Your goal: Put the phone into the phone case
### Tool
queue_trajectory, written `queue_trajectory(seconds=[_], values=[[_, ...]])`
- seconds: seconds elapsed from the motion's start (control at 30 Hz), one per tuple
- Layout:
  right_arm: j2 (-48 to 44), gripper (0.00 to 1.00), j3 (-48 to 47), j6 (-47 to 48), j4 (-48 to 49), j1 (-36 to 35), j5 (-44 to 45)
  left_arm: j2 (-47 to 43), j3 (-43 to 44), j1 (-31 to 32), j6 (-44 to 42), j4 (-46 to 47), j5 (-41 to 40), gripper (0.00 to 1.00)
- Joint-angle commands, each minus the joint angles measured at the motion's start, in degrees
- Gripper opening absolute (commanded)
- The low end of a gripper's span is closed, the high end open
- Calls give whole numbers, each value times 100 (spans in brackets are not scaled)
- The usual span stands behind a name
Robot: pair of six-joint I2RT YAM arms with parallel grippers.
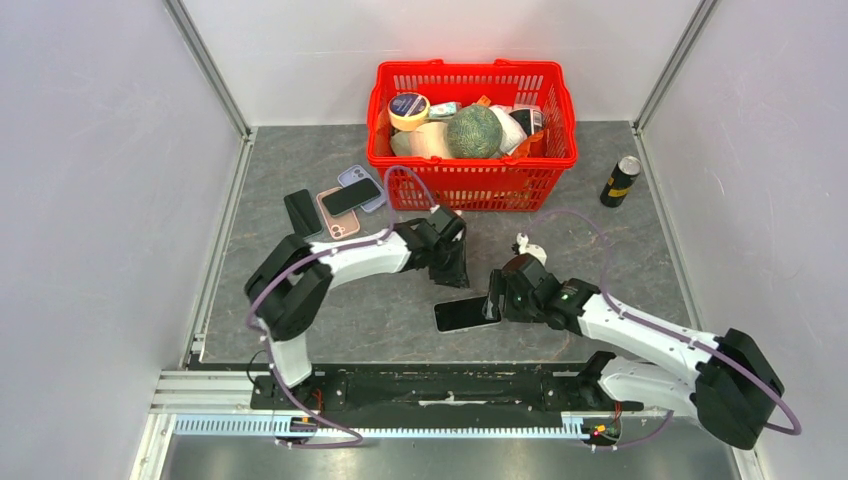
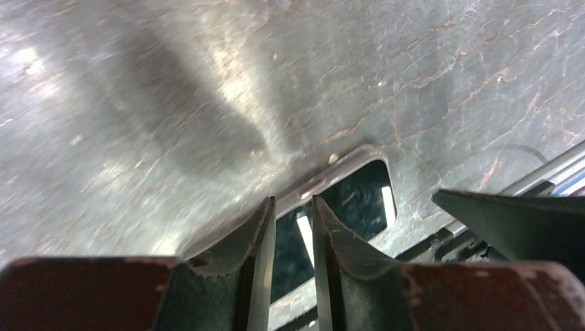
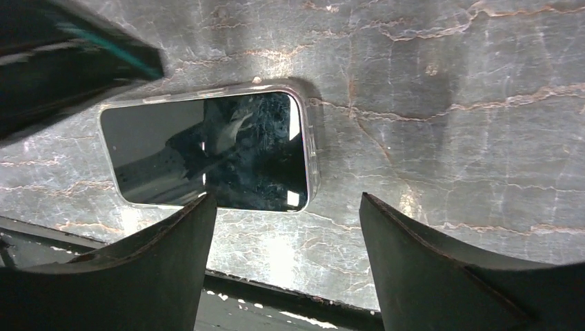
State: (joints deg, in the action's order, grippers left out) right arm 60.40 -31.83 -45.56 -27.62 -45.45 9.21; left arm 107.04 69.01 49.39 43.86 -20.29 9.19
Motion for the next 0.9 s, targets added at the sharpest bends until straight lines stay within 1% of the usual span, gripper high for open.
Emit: queue_trajectory(seconds=[0.0, 0.13, 0.23, 0.33, 0.4, 0.7, 0.87], values=[[376, 81, -4, 143, 392, 29, -160, -873, -468, -43, -67, -239, -545, 32], [725, 77, -35, 196, 603, 36, -206, -1318, -1100, -34, 41, -141, -417, 33], [943, 74, -75, 250, 700, 37, -291, -1623, -1574, -25, 105, 51, -238, 35], [1103, 68, -56, 241, 849, 36, -531, -1784, -1870, 4, 166, 225, -27, 36], [1191, 68, -10, 244, 929, 3, -625, -1824, -1982, 23, 179, 271, -12, 37], [1626, 67, 102, 348, 1004, -382, -597, -1616, -2050, 88, 152, 280, -72, 37], [1857, 65, 160, 325, 1084, -590, -556, -1336, -1910, 148, 52, 6, -322, 36]])
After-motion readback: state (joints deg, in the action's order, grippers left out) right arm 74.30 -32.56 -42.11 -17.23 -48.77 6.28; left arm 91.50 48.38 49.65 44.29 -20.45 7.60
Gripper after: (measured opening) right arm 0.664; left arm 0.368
